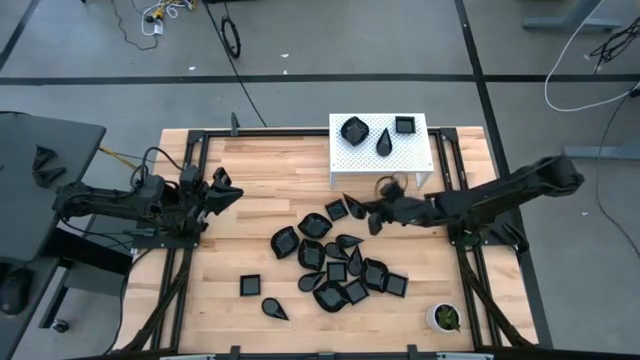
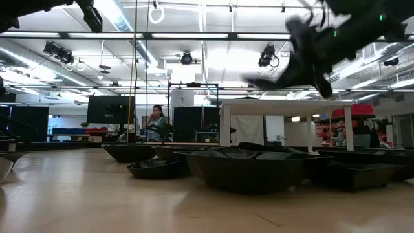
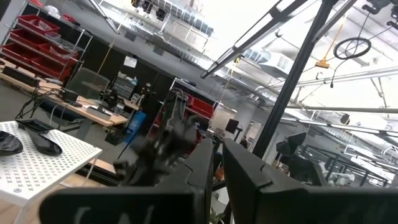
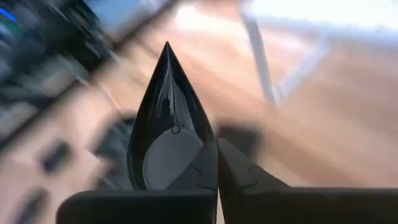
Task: Pick & Place Mini shaped plates
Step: Stack the drop shaped plate on top of the drop shaped plate on the shelf
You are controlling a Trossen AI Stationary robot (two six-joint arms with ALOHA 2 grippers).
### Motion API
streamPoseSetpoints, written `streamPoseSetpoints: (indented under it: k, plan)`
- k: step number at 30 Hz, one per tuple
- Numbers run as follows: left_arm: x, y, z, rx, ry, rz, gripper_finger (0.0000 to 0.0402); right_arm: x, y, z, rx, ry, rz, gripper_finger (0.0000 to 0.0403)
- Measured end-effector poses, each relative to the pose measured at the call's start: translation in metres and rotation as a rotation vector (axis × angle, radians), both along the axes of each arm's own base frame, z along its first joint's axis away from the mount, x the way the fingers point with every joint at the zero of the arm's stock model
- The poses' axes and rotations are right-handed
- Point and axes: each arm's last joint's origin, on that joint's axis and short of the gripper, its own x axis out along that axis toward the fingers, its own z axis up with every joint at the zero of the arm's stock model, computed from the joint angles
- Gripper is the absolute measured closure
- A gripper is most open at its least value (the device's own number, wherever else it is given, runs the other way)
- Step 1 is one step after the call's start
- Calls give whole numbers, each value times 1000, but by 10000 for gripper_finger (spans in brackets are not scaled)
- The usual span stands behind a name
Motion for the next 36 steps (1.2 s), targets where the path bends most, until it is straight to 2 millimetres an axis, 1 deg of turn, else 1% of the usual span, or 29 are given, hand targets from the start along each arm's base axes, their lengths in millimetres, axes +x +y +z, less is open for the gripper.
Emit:
streamPoseSetpoints:
  k: [2,5,8,11,15,20,29,36]
  plan:
    - [0,0,0,0,0,0,360,-3,-6,15,-57,-96,-76,402]
    - [0,0,0,0,-1,0,360,-11,-21,29,-127,-179,-333,402]
    - [0,0,0,0,0,0,360,-17,-40,30,-186,-167,-523,402]
    - [0,0,0,0,-1,0,360,-19,-58,27,-214,-137,-627,402]
    - [0,0,0,-1,-1,0,360,-22,-76,25,-256,-82,-701,403]
    - [0,0,0,0,0,0,360,-24,-87,17,-275,-22,-775,403]
    - [0,0,0,0,-1,0,360,-17,-95,0,-254,32,-805,403]
    - [0,0,0,0,0,0,360,-14,-97,-7,-242,47,-813,403]
